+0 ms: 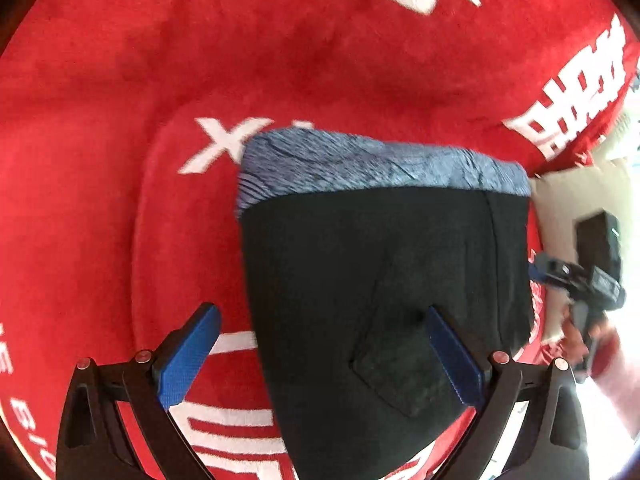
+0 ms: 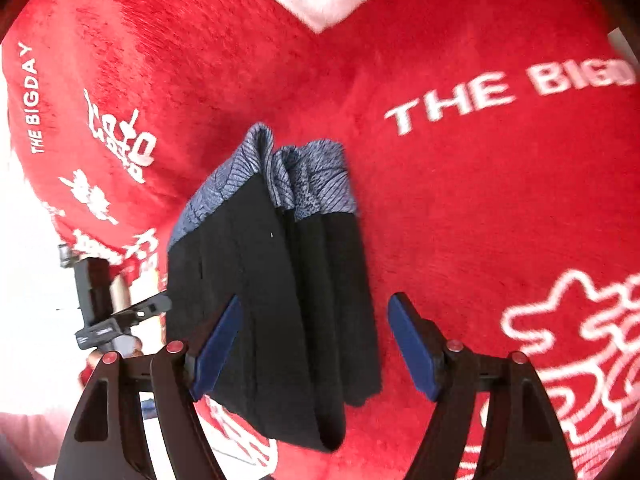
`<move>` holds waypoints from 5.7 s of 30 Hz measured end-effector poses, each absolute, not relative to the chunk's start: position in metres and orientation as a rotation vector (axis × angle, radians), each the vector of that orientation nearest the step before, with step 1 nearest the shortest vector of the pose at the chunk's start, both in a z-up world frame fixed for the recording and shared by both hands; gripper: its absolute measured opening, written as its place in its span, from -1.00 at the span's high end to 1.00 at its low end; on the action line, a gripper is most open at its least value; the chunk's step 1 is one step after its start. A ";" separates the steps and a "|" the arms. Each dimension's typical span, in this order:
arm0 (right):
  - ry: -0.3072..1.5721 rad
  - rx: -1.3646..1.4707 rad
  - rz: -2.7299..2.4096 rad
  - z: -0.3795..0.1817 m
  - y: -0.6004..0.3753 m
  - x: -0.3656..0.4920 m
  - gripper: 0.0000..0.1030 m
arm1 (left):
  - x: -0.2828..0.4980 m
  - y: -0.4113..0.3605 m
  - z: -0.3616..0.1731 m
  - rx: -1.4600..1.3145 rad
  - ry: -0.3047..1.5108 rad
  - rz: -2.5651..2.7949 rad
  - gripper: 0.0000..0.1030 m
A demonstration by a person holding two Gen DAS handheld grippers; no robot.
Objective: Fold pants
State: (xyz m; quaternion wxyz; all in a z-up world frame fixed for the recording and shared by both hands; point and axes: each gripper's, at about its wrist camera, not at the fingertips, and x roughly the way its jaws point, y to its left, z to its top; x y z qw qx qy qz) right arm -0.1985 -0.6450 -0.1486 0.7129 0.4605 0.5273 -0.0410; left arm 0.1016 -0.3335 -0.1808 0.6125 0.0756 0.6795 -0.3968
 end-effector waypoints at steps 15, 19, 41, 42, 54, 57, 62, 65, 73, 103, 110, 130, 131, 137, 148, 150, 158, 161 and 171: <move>1.151 1.152 -0.007 -0.169 -0.651 -0.179 0.16 | 0.091 -0.349 -0.194 0.078 1.581 -0.944 -0.52; 1.108 1.192 -0.006 -0.157 -0.647 -0.182 0.26 | 0.089 -0.344 -0.178 0.077 1.549 -0.942 -0.22; 1.197 1.039 -0.174 -0.148 -0.583 -0.258 -0.18 | 0.015 -0.294 -0.172 0.228 1.446 -0.780 -1.00; 1.202 1.033 -0.194 -0.149 -0.582 -0.257 -0.33 | 0.015 -0.292 -0.172 0.223 1.448 -0.773 -1.00; 1.117 0.710 -0.322 -0.060 -0.568 -0.219 0.65 | 0.031 -0.321 -0.093 0.251 1.234 -0.774 -1.00; 1.131 0.713 -0.315 -0.072 -0.569 -0.199 0.65 | 0.035 -0.351 -0.107 0.270 1.224 -0.795 -1.00; 1.162 0.781 -0.350 -0.106 -0.579 -0.205 0.82 | 0.038 -0.348 -0.160 0.296 1.341 -0.723 -1.00; 1.162 0.798 -0.346 -0.104 -0.583 -0.214 0.87 | 0.037 -0.337 -0.162 0.230 1.386 -0.698 -1.00; 1.297 0.747 -0.401 -0.080 -0.569 -0.249 0.20 | -0.001 -0.327 -0.115 0.416 1.306 -0.569 -1.00; 1.337 0.535 -0.543 0.038 -0.429 -0.293 -0.99 | -0.106 -0.267 0.010 0.485 1.281 -0.484 -1.00; 1.344 0.527 -0.592 0.050 -0.421 -0.300 -0.99 | -0.112 -0.260 0.018 0.474 1.284 -0.506 -1.00; 1.339 0.474 -0.591 0.066 -0.404 -0.294 -0.99 | -0.115 -0.255 0.041 0.454 1.258 -0.528 -1.00; 1.340 0.472 -0.592 0.066 -0.404 -0.294 -0.99 | -0.115 -0.255 0.041 0.455 1.255 -0.528 -1.00; 1.339 0.458 -0.593 0.068 -0.400 -0.296 -0.99 | -0.118 -0.256 0.043 0.468 1.245 -0.527 -1.00; 1.332 0.438 -0.596 0.071 -0.397 -0.295 -0.99 | -0.123 -0.259 0.047 0.490 1.221 -0.549 -1.00; 1.334 0.437 -0.594 0.071 -0.396 -0.294 -0.99 | -0.124 -0.259 0.047 0.491 1.222 -0.547 -1.00; 1.336 0.430 -0.591 0.071 -0.394 -0.293 -0.99 | -0.122 -0.257 0.045 0.492 1.222 -0.543 -1.00; 1.341 0.421 -0.586 0.071 -0.395 -0.290 -0.99 | -0.121 -0.256 0.045 0.489 1.225 -0.541 -1.00; 1.344 0.420 -0.589 0.070 -0.394 -0.289 -0.99 | -0.120 -0.257 0.043 0.483 1.230 -0.532 -1.00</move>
